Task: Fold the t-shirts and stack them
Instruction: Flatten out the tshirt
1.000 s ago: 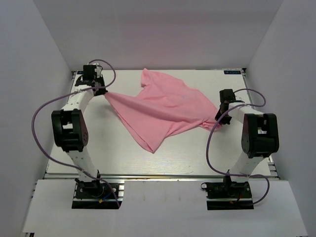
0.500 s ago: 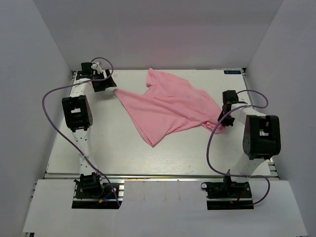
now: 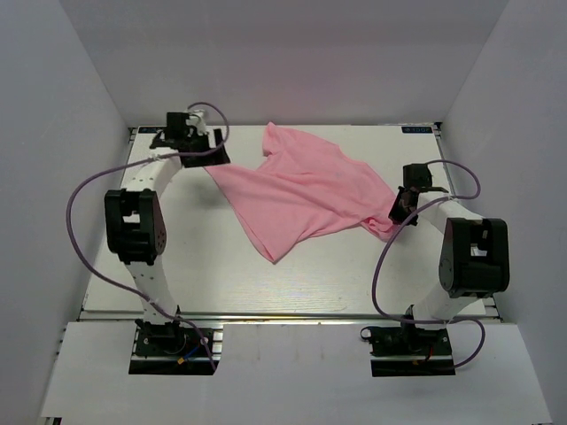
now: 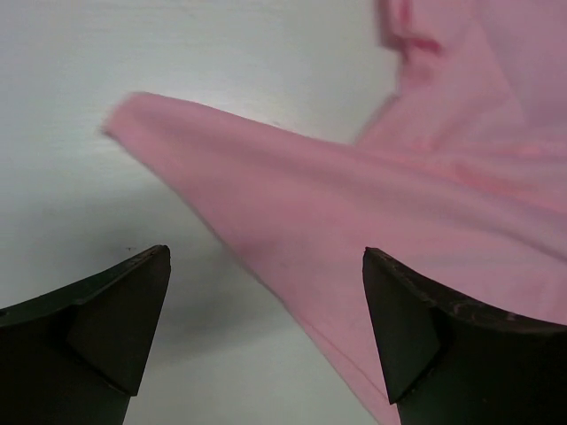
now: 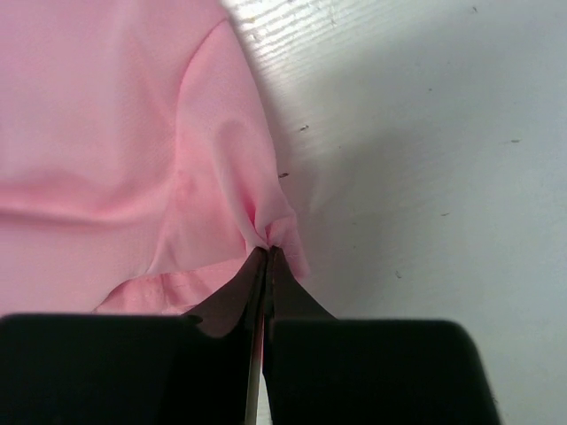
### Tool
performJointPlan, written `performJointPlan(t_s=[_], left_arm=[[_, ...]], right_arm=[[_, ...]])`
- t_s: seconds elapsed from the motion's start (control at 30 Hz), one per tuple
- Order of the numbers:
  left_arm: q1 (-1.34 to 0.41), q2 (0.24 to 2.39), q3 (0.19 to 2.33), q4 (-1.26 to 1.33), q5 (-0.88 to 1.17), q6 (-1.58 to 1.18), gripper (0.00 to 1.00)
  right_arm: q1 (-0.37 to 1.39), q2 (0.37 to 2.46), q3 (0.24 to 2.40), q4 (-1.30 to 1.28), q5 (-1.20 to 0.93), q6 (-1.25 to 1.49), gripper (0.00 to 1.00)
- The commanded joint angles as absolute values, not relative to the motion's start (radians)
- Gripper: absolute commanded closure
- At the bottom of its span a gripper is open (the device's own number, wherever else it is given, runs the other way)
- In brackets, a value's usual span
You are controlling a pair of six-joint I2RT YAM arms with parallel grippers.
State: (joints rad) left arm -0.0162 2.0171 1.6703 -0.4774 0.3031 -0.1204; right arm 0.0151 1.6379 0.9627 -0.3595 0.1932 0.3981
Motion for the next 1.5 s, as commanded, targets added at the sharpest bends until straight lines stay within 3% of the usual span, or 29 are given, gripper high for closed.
performJointPlan(t_s=[0.0, 0.1, 0.33, 0.63, 0.8, 0.97, 1.23, 1.3, 1.33, 1.47], left_arm=[[-0.15, 1.844, 1.466, -0.44, 0.284, -0.132, 0.0], [-0.27, 1.717, 1.283, -0.405, 0.275, -0.189, 0.0], [-0.503, 1.565, 1.097, -0.525, 0.242, -0.232, 0.0], [-0.695, 1.647, 1.063, -0.526, 0.298, -0.279, 0.0], [-0.73, 1.709, 1.095, -0.575, 0.21, -0.298, 0.0], [-0.75, 1.721, 1.095, -0.586, 0.175, -0.308, 0.09], [-0.759, 1.75, 1.127, -0.572, 0.11, -0.333, 0.5], [-0.759, 1.759, 1.127, -0.572, 0.1, -0.333, 0.73], [-0.759, 1.759, 1.137, -0.592, 0.091, -0.333, 0.99], [-0.759, 1.73, 1.17, -0.601, 0.059, -0.344, 1.0]], right_arm=[[0.02, 1.583, 0.953, -0.308, 0.161, 0.38, 1.0], [0.018, 1.563, 0.933, -0.287, 0.135, 0.383, 1.0], [0.02, 1.562, 0.917, -0.275, 0.107, 0.388, 1.0], [0.02, 1.56, 0.894, -0.253, 0.078, 0.397, 1.0], [0.018, 1.562, 0.894, -0.256, 0.081, 0.394, 1.0], [0.017, 1.562, 0.893, -0.253, 0.078, 0.397, 1.0], [0.018, 1.569, 0.89, -0.248, 0.058, 0.397, 1.0], [0.017, 1.568, 0.89, -0.25, 0.06, 0.4, 1.0], [0.017, 1.566, 0.888, -0.253, 0.063, 0.4, 1.0], [0.018, 1.563, 0.888, -0.256, 0.066, 0.399, 1.0]])
